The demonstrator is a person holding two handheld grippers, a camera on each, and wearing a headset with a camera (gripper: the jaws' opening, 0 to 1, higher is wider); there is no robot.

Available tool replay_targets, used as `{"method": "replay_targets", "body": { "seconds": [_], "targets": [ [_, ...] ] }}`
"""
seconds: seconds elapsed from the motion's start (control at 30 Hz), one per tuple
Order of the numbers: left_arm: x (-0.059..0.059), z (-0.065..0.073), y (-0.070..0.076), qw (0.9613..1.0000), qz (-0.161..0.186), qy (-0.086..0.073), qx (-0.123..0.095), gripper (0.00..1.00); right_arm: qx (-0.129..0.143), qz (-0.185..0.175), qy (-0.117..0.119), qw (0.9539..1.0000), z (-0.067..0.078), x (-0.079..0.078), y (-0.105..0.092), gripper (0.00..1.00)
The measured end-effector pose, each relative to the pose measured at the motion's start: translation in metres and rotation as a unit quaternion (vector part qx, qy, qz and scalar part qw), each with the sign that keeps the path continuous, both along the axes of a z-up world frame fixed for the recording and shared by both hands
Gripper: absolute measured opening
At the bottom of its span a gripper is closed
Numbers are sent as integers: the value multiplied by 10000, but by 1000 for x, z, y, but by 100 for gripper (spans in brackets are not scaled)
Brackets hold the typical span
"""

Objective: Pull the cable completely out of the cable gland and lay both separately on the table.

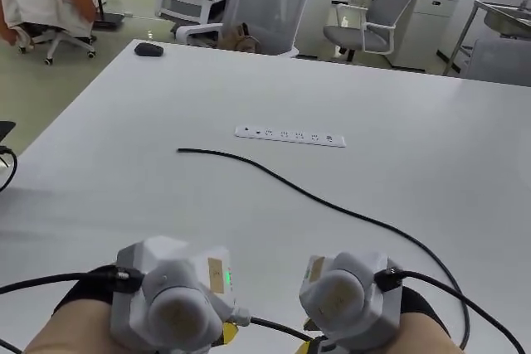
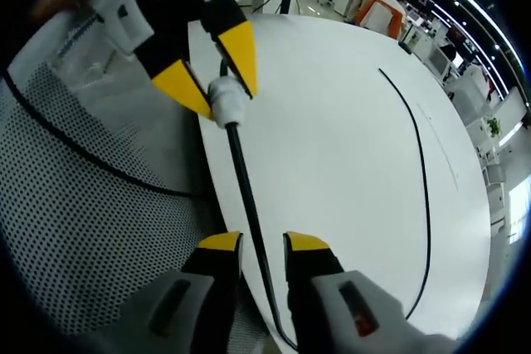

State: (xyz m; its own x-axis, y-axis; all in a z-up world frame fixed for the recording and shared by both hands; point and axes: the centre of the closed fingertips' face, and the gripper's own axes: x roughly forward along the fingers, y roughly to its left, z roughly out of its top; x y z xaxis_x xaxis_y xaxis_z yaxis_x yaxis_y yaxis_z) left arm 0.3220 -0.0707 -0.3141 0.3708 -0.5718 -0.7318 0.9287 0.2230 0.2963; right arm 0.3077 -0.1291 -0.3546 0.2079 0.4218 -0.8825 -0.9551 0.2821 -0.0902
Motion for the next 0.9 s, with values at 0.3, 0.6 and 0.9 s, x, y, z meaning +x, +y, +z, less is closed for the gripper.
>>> {"method": "replay_targets", "body": {
  "seconds": [0.3, 0.6, 0.9],
  "targets": [
    [-5, 5, 0, 10000, -15, -28, -28, 18, 1055, 476, -507, 9920, 37, 1, 40, 19],
    [-6, 7, -1, 10000, -45, -40, -62, 18, 1251, 708, -623, 9877, 45, -5, 51, 8],
    [-4, 8, 1, 10000, 7, -68, -46, 18, 863, 686, -714, 9913, 34, 1, 41, 3]
  ]
}}
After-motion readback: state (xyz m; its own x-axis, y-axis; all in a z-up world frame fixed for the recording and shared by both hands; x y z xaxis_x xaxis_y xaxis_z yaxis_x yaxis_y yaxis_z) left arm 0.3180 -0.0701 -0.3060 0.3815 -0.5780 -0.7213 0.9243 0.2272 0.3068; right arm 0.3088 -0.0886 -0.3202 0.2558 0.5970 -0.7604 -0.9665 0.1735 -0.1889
